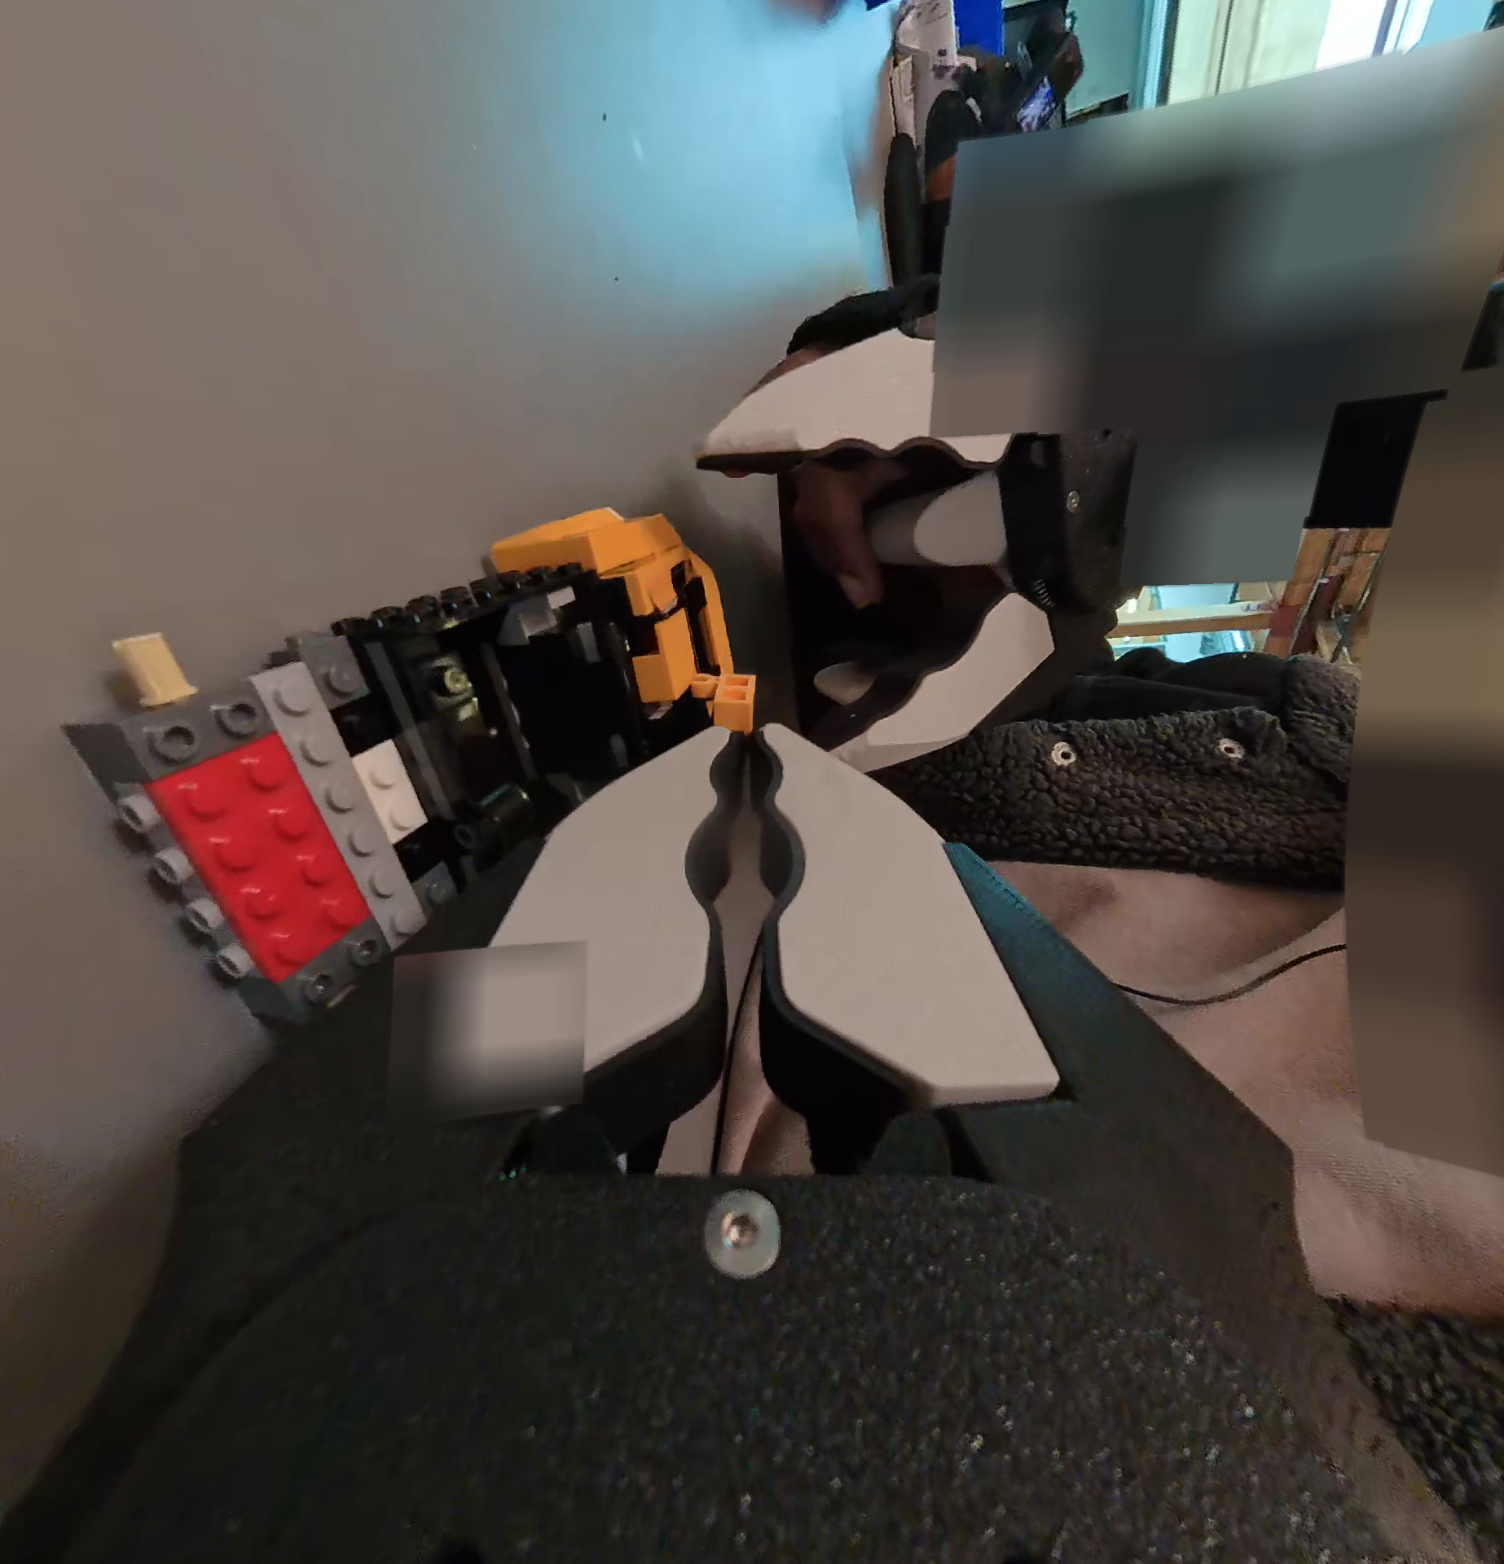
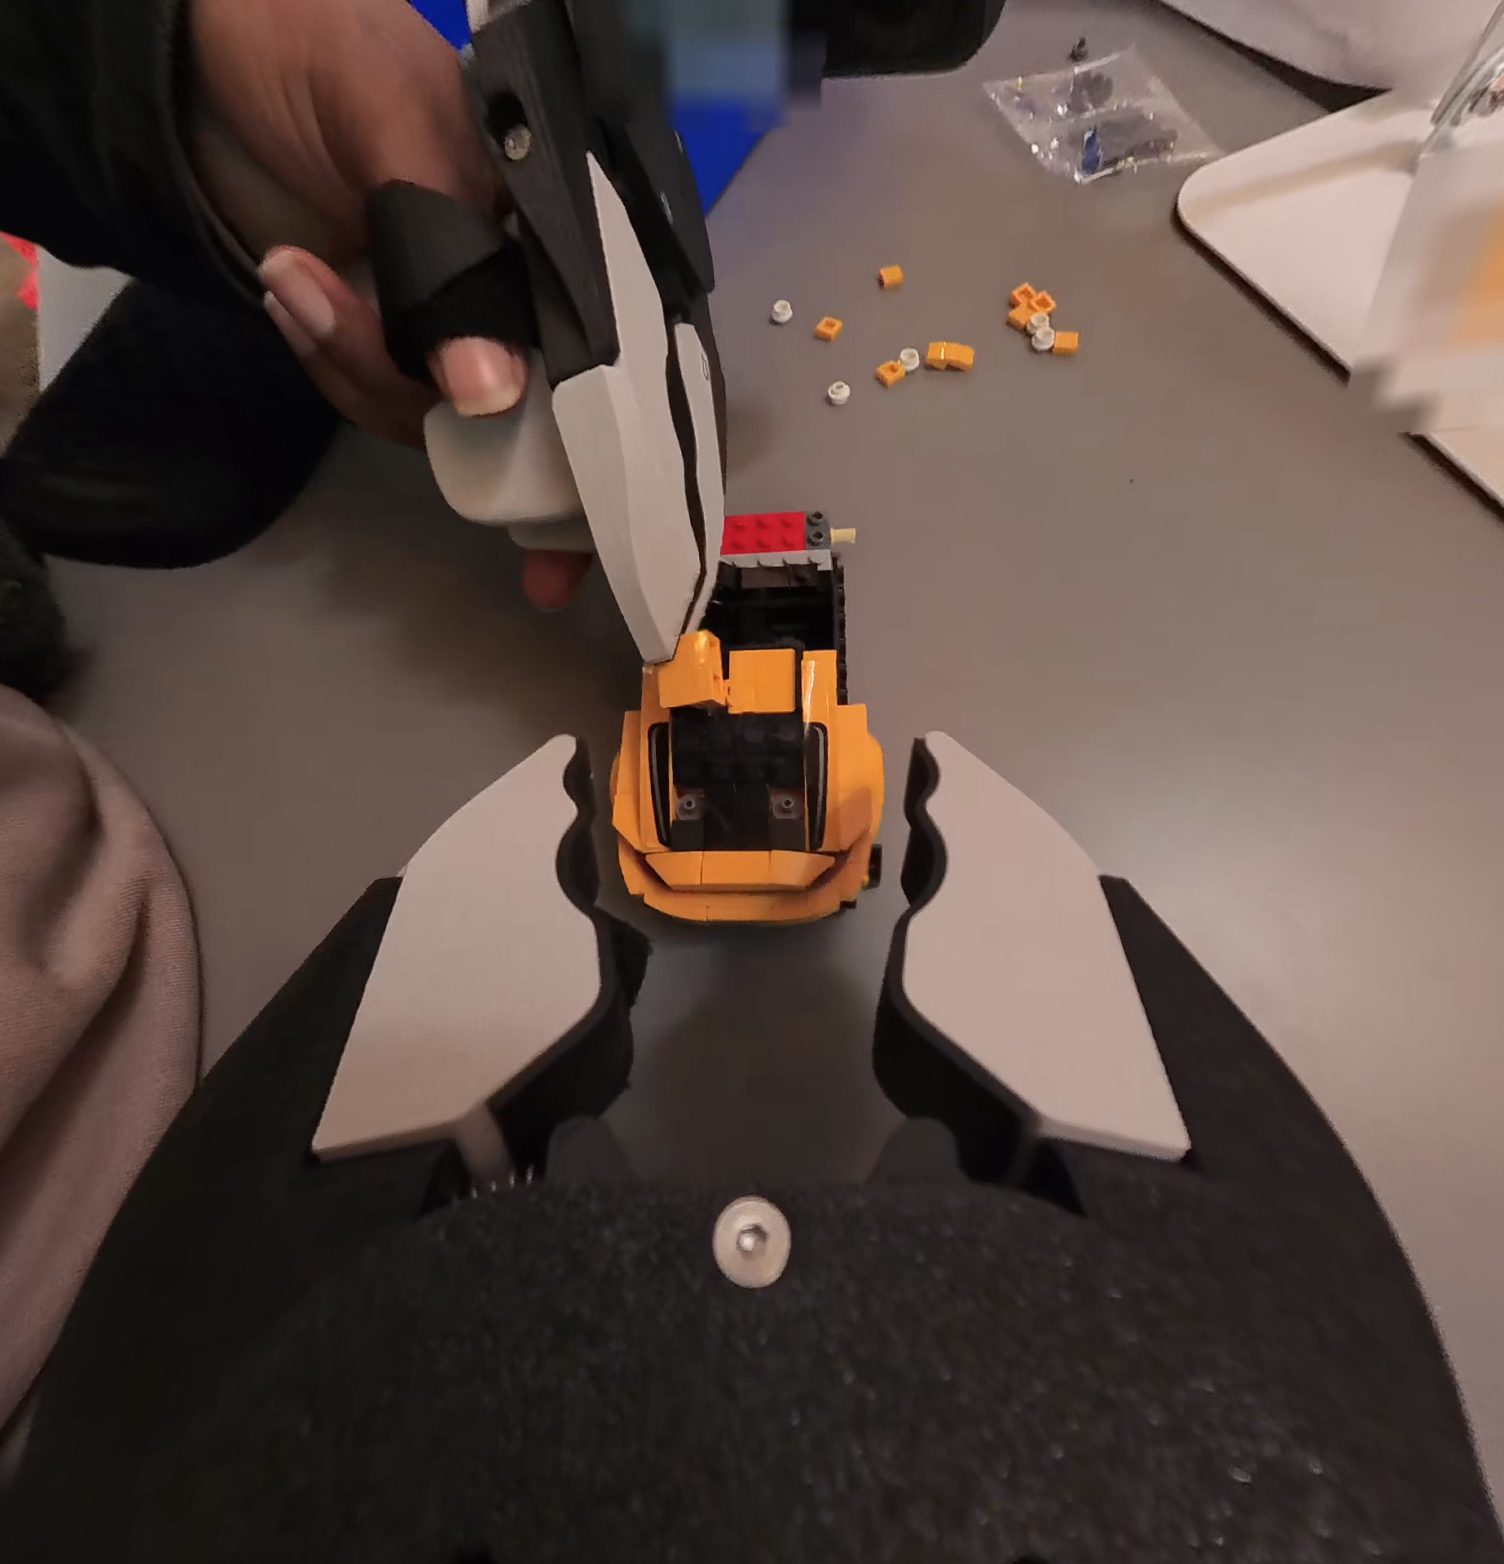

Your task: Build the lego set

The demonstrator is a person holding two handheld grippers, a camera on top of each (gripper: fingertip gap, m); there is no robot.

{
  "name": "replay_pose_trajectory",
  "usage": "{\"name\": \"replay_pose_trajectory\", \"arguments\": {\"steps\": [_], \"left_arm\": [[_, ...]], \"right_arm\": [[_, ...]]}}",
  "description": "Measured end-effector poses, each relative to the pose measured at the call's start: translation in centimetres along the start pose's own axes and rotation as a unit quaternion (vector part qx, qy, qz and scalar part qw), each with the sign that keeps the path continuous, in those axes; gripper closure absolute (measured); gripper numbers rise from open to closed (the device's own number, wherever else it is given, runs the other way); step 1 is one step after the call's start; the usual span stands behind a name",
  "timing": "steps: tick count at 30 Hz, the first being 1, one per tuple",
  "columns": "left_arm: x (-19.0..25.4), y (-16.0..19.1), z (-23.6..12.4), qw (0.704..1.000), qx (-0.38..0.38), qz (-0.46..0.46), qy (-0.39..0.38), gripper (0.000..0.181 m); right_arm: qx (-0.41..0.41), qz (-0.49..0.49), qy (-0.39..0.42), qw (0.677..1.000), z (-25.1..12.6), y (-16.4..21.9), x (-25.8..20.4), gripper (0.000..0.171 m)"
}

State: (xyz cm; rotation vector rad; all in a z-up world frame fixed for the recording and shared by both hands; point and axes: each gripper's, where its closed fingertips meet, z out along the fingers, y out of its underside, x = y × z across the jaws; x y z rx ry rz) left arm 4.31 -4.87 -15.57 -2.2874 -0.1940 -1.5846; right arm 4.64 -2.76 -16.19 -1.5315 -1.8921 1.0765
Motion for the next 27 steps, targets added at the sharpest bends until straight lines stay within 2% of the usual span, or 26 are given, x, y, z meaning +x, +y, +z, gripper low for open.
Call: {"name": "replay_pose_trajectory", "arguments": {"steps": [14,22,27], "left_arm": [[-0.2,-0.1,0.1,0.998,-0.014,-0.054,-0.022,0.181],[0.2,-0.4,0.3,0.998,-0.016,-0.065,-0.015,0.174],[0.4,-0.6,0.0,0.998,-0.014,-0.060,-0.021,0.168]], "right_arm": [[0.035,-0.023,-0.034,0.999,-0.1,-0.7,-1.3,0.111],[0.040,-0.021,-0.037,0.998,-0.1,-0.7,-1.2,0.113],[0.059,-0.033,-0.031,0.997,-0.4,-1.2,-1.3,0.126]]}}
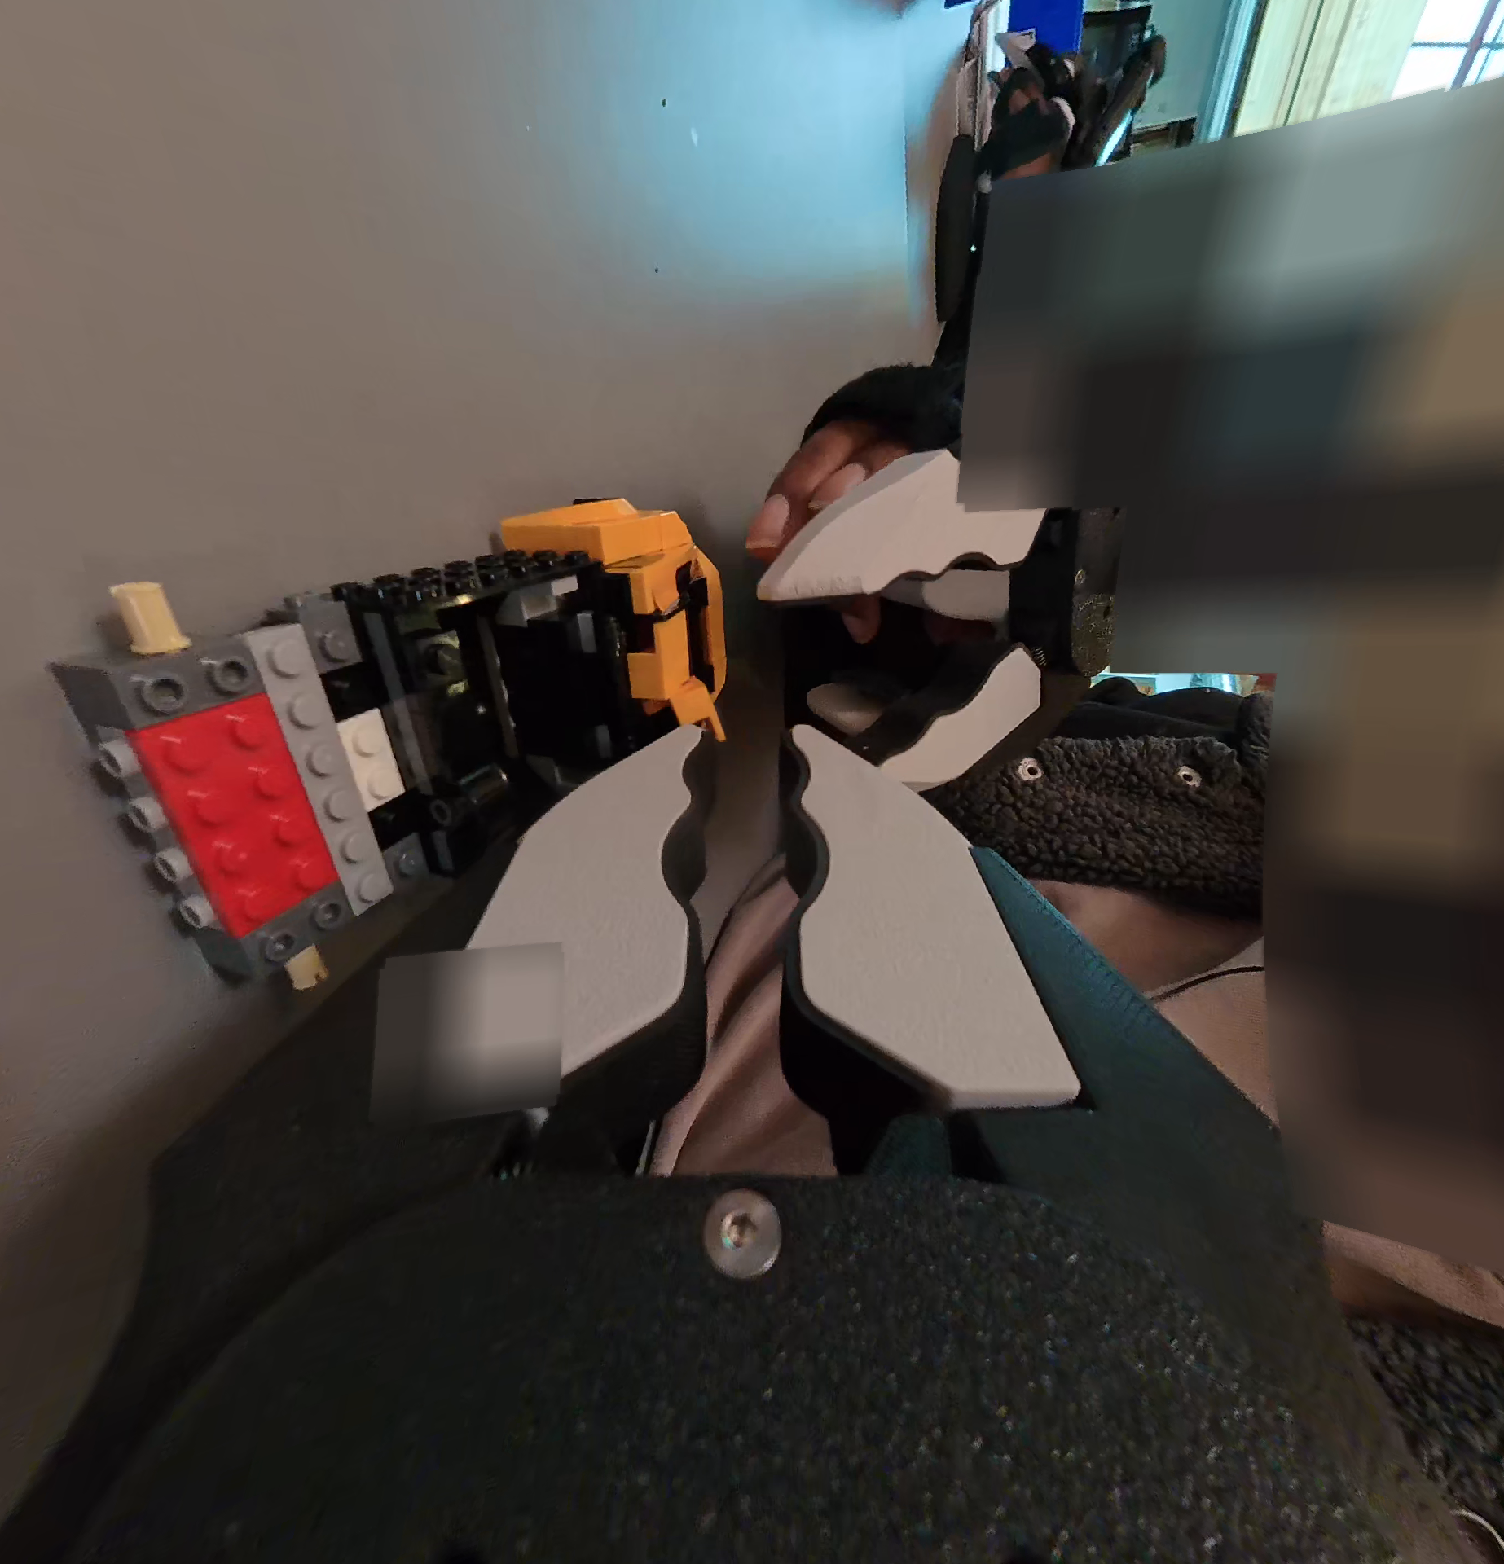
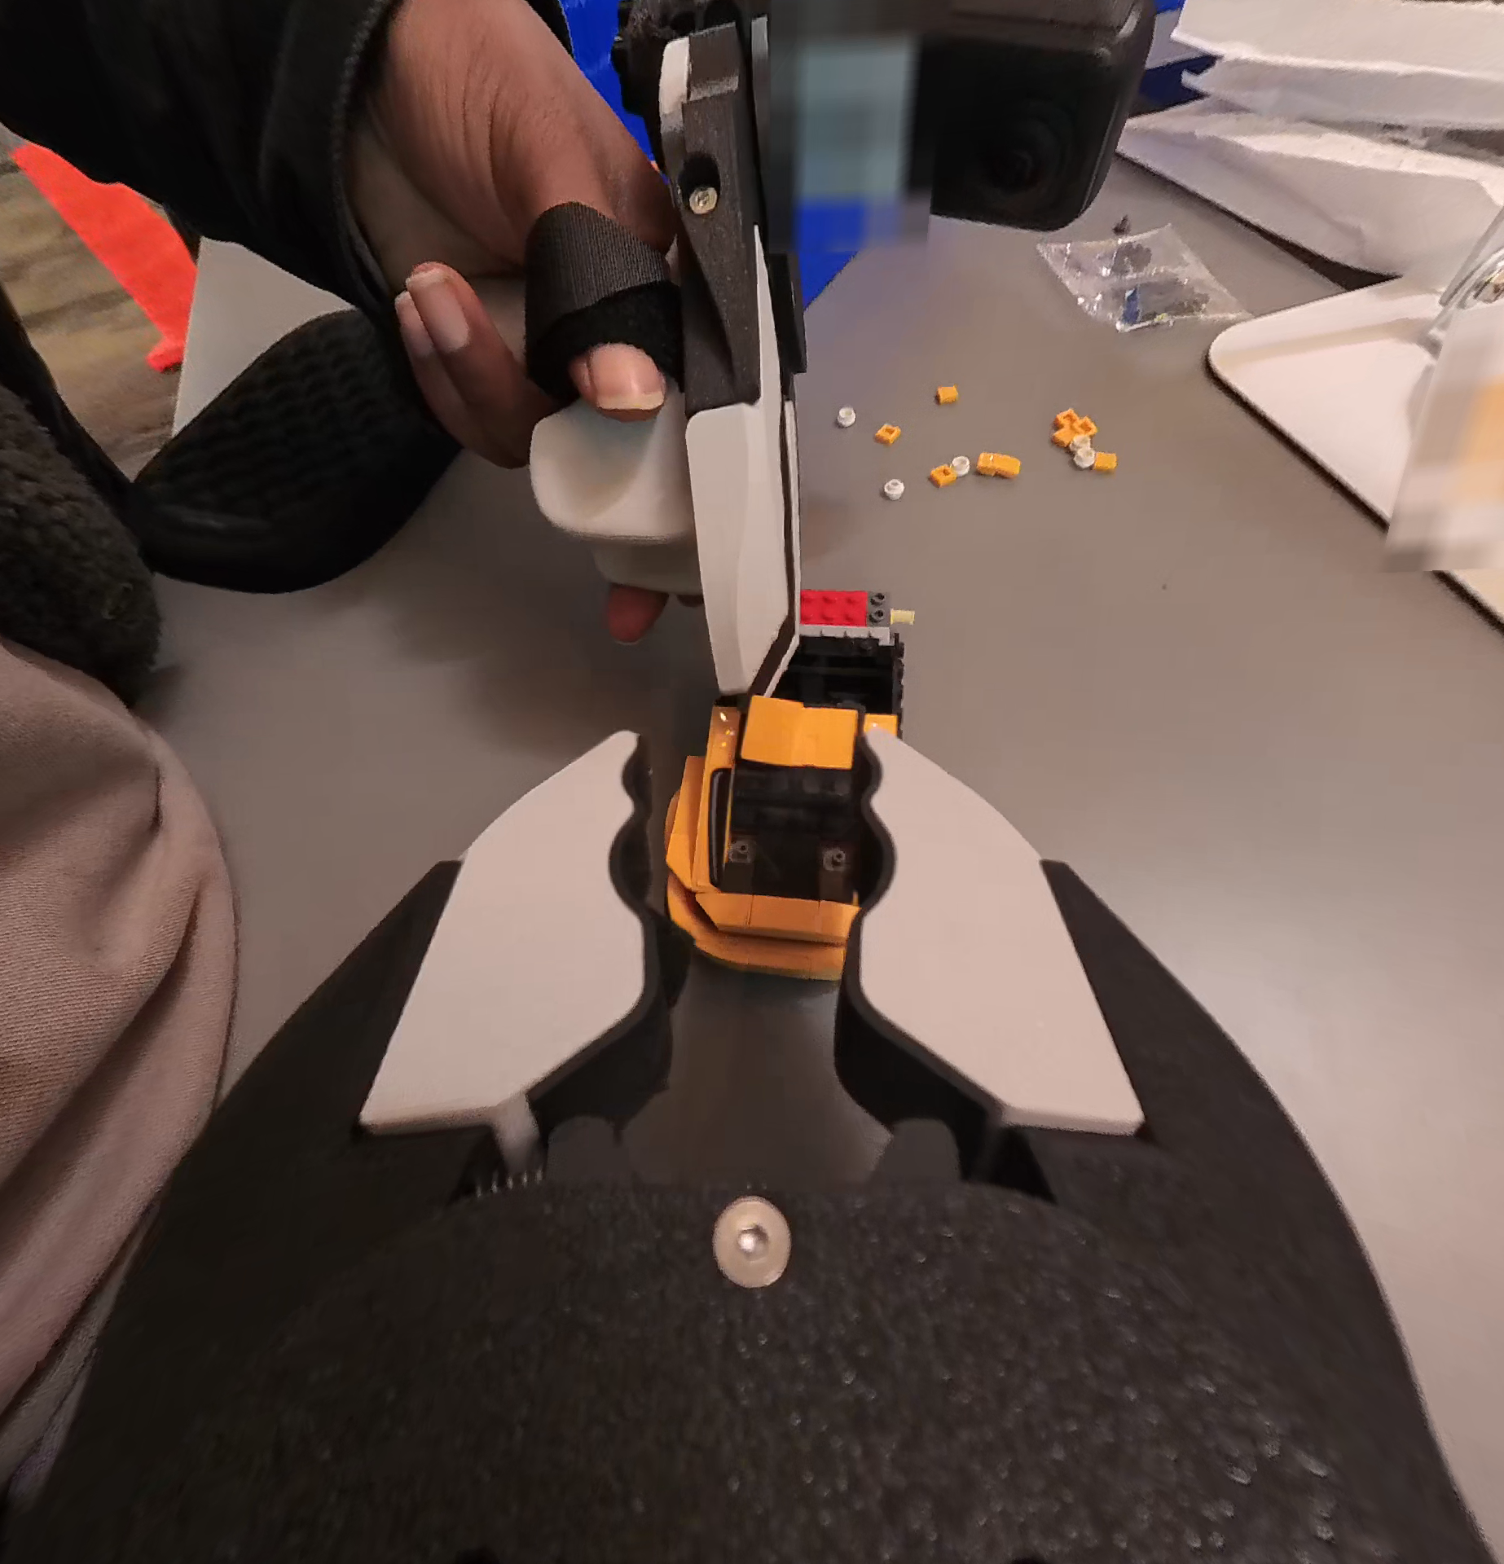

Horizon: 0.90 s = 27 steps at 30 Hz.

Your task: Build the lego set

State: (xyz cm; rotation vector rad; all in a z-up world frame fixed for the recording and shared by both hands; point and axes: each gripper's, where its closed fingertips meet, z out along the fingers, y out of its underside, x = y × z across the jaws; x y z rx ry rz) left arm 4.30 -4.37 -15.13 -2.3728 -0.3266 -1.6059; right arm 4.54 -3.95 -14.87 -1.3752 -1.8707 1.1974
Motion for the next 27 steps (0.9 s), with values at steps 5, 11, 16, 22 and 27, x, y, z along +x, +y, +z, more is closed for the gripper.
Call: {"name": "replay_pose_trajectory", "arguments": {"steps": [5,11,16,22,27], "left_arm": [[-0.3,0.2,-0.3,1.000,-0.004,0.022,-0.020,0.167],[-0.9,0.5,-1.0,0.991,-0.024,0.104,-0.081,0.165],[-1.2,0.1,-1.4,0.972,-0.020,0.202,-0.121,0.165],[-1.3,-0.1,-0.5,0.956,-0.012,0.262,-0.132,0.164],[-1.3,-0.2,-0.1,0.956,-0.012,0.264,-0.129,0.165]], "right_arm": [[0.003,-0.007,0.010,1.000,0.1,0.1,0.2,0.140],[-0.002,-0.009,0.012,1.000,0.4,0.4,0.3,0.145],[-0.007,-0.013,0.025,1.000,0.2,0.7,1.0,0.145],[-0.060,-0.022,-0.007,0.998,-0.6,2.7,1.0,0.124],[-0.067,-0.021,-0.004,0.997,-0.4,3.1,1.1,0.112]]}}
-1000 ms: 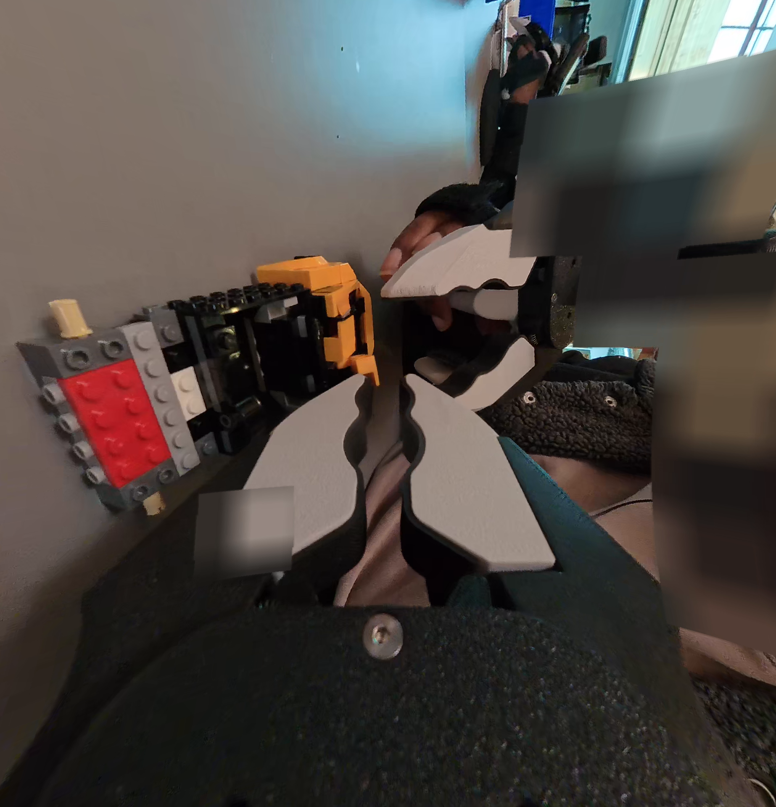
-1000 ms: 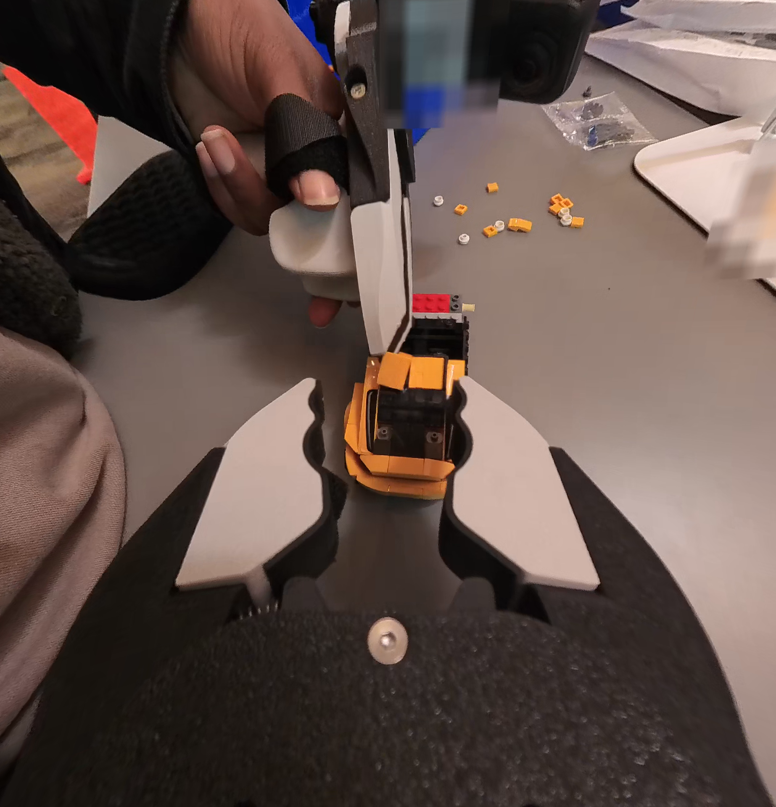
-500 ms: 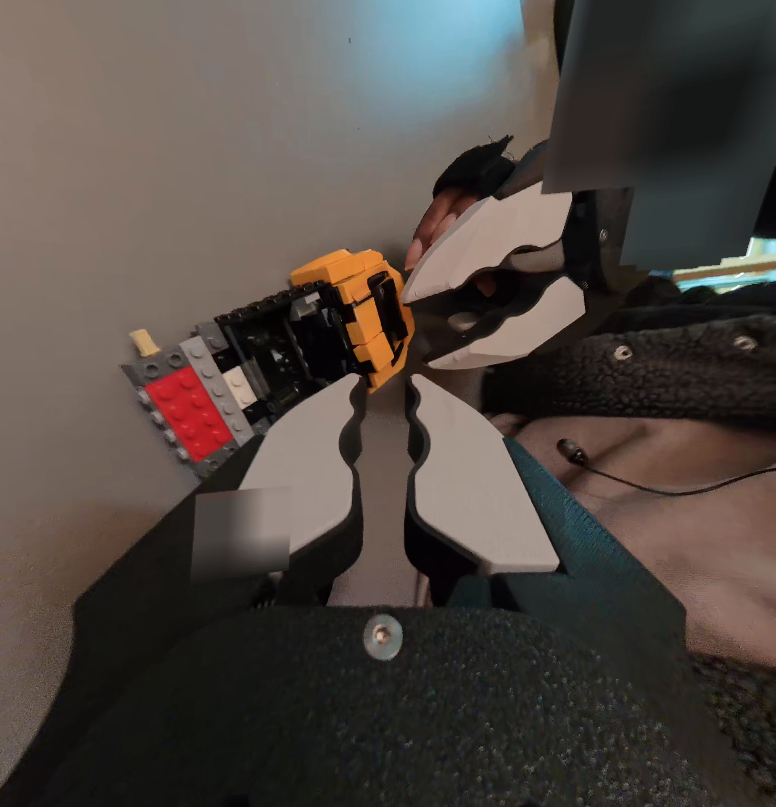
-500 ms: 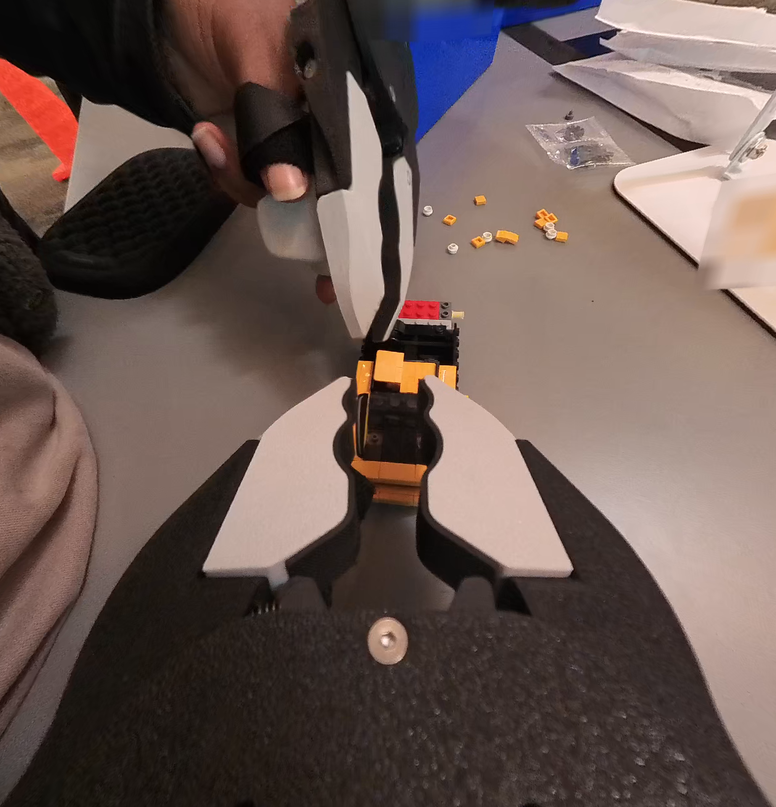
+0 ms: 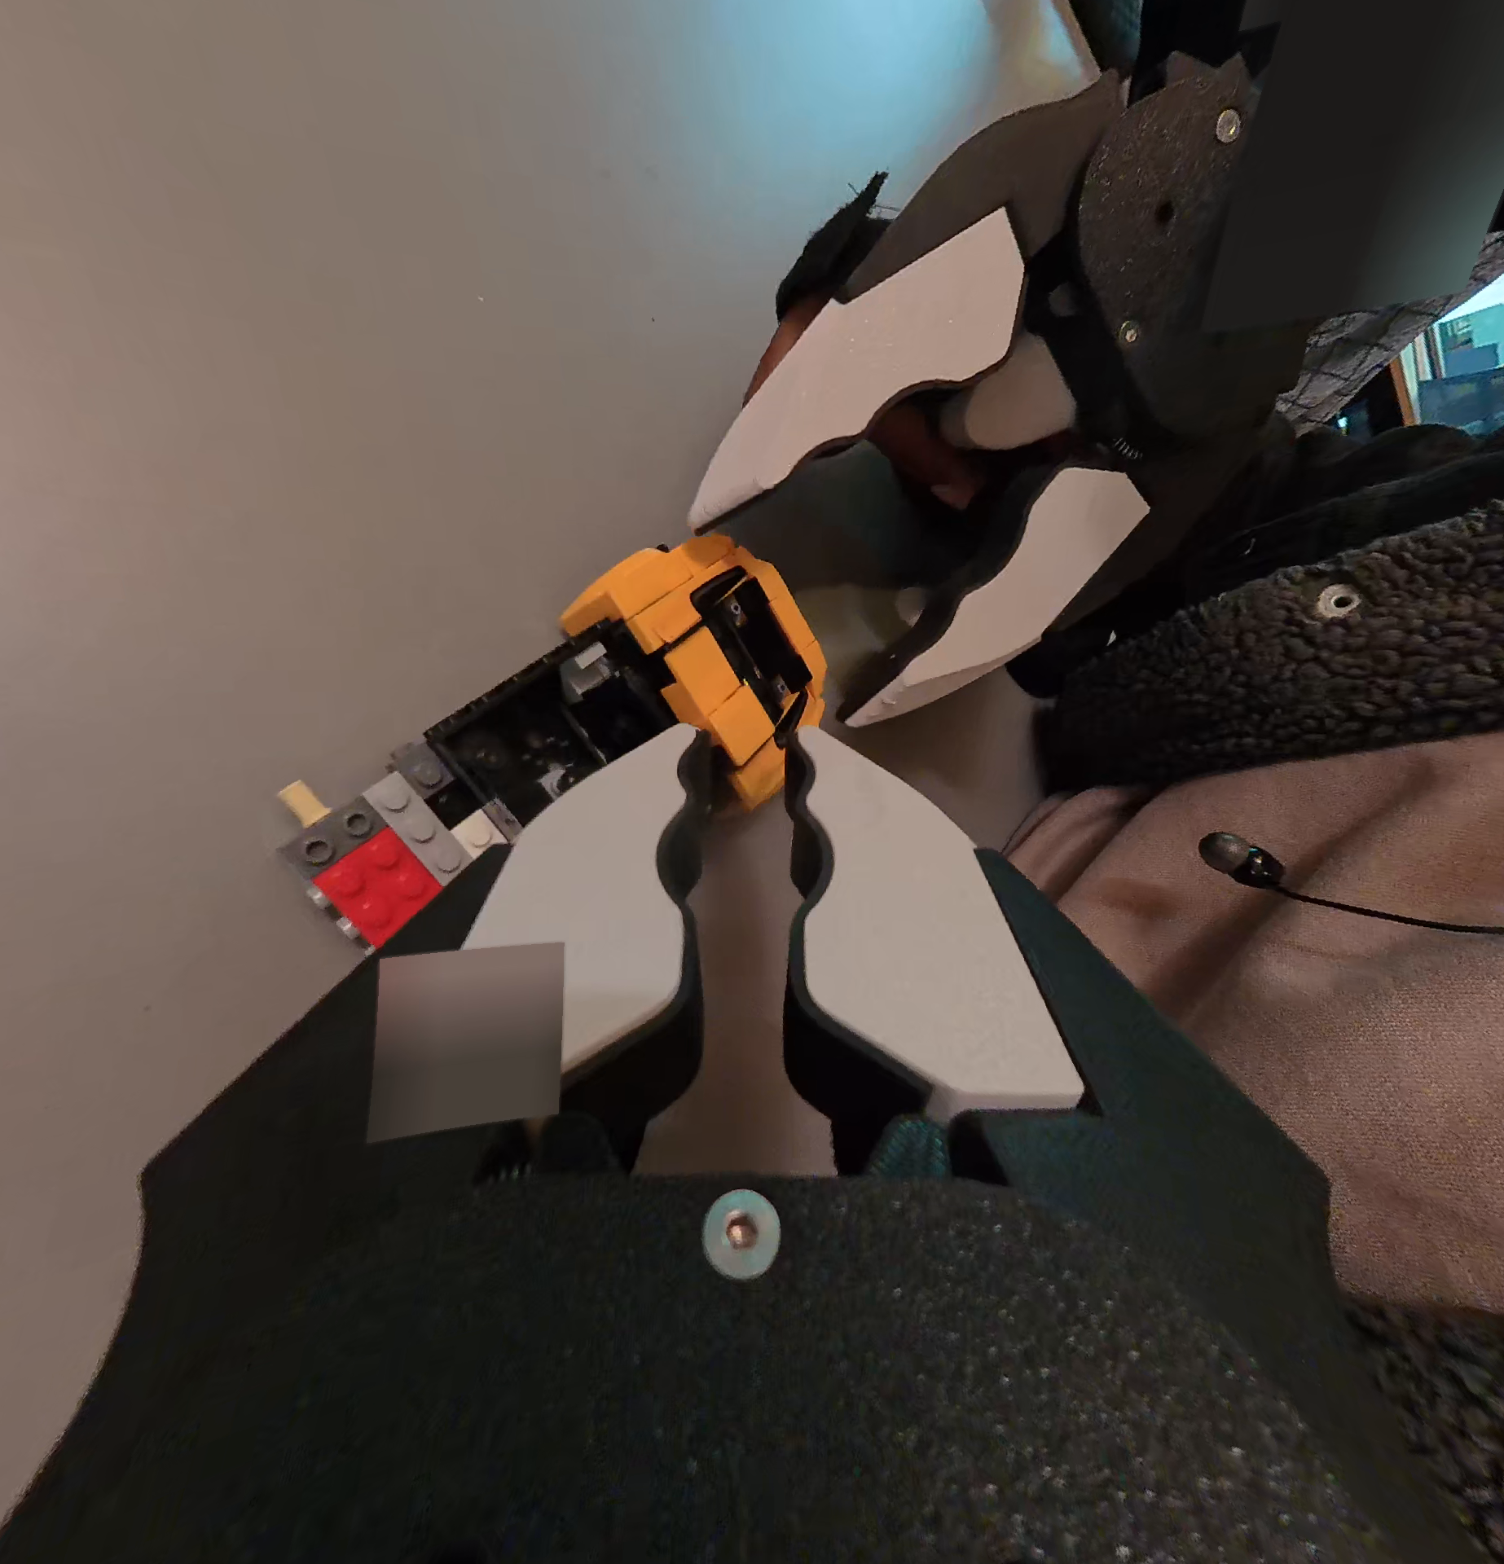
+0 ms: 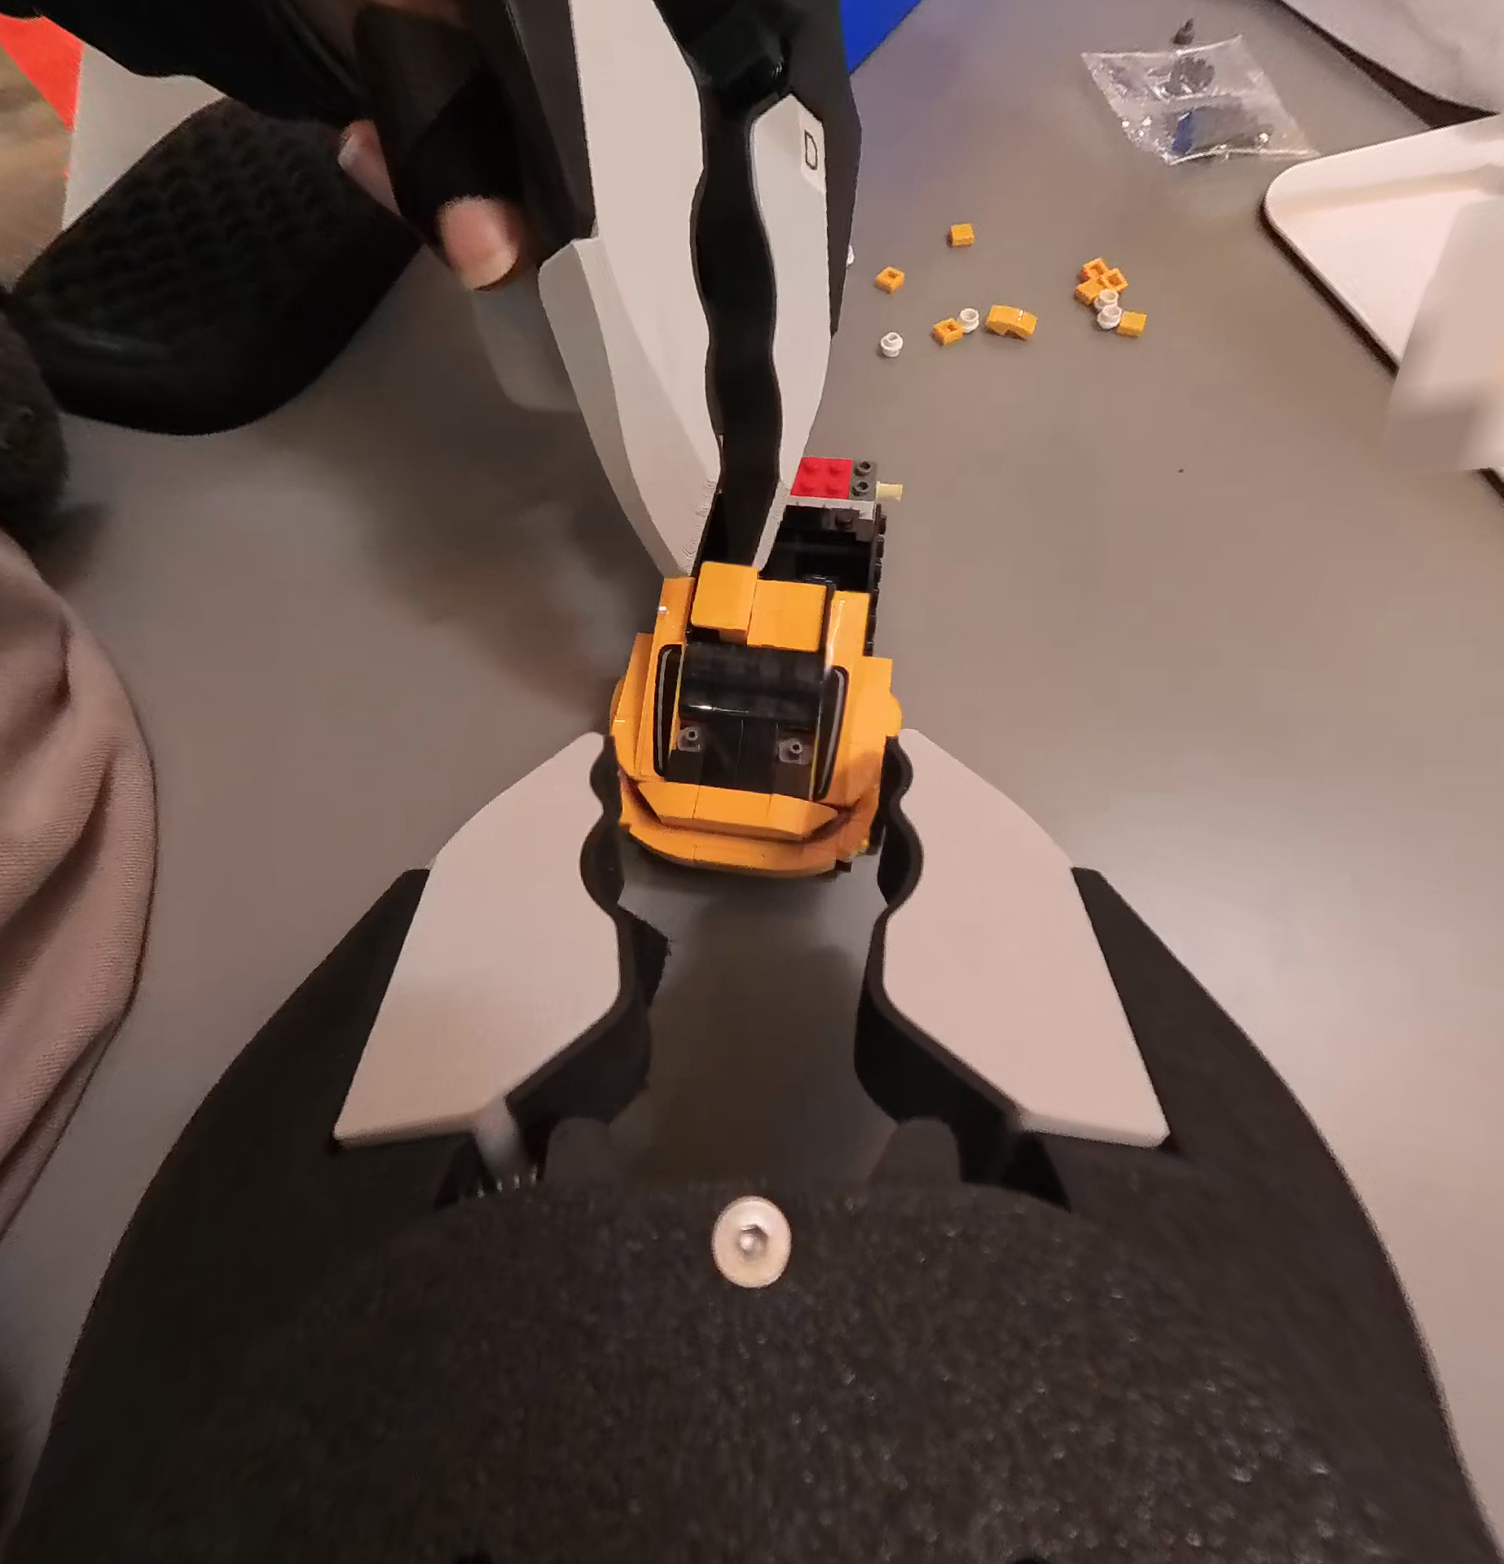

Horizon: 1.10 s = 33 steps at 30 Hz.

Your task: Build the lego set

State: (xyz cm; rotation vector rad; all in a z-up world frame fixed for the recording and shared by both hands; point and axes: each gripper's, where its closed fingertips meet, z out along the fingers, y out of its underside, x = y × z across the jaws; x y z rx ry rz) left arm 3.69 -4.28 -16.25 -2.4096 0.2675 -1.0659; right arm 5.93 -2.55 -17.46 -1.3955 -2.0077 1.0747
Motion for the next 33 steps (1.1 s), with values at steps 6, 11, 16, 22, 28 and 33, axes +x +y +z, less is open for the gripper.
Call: {"name": "replay_pose_trajectory", "arguments": {"steps": [6,11,16,22,28,33], "left_arm": [[0.1,-0.1,0.2,1.000,0.006,-0.004,0.000,0.165],[0.3,-0.1,0.4,1.000,-0.002,0.010,-0.016,0.164],[0.1,0.1,0.3,0.999,-0.009,0.029,-0.040,0.163],[-0.4,-1.0,-0.4,0.997,0.007,0.036,-0.064,0.164],[-0.7,-1.0,0.5,0.993,-0.040,0.070,-0.091,0.153],[-1.2,-1.1,0.8,0.990,-0.052,0.079,-0.105,0.158]], "right_arm": [[-0.004,0.001,-0.002,1.000,0.2,0.2,-0.1,0.113],[-0.004,0.004,-0.001,1.000,0.3,0.2,0.0,0.115],[-0.002,0.006,-0.001,1.000,0.3,0.2,0.0,0.115],[0.017,0.022,0.009,1.000,0.0,-0.4,0.6,0.116],[0.027,0.044,0.013,0.999,0.2,-0.4,1.0,0.116],[0.021,0.044,-0.009,0.999,0.4,-0.3,0.2,0.113]]}}
